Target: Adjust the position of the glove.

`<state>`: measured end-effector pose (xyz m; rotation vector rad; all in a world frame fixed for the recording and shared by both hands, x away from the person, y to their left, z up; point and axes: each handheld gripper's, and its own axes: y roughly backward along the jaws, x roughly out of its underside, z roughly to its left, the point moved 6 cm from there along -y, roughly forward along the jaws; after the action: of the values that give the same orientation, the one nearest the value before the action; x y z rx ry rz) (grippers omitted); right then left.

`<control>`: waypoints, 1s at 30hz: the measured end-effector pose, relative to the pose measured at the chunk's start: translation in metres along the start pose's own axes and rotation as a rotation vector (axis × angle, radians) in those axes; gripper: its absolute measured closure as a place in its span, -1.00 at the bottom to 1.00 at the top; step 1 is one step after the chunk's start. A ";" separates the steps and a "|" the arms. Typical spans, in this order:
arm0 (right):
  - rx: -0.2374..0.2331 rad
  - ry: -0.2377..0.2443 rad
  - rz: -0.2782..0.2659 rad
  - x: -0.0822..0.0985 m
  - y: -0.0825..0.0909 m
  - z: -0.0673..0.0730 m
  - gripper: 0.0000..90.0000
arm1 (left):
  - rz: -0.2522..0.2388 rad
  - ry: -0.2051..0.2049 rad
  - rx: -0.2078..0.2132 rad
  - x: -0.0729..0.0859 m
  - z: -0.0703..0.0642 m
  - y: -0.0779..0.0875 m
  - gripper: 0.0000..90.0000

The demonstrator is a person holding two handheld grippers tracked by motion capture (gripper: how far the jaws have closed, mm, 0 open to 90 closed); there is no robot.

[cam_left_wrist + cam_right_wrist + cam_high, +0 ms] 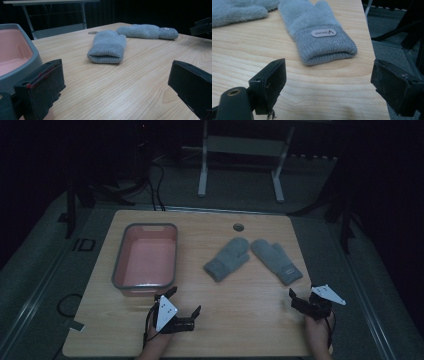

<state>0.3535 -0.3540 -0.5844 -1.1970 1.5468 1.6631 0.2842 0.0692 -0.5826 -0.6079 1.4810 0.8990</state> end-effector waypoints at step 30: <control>-0.072 0.034 0.026 -0.057 0.004 0.028 -0.70 | -0.008 0.015 0.003 0.000 0.001 0.001 -0.98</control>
<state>0.3682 -0.3182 -0.5342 -1.2531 1.5415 1.7368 0.2844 0.0705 -0.5824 -0.6190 1.4925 0.8878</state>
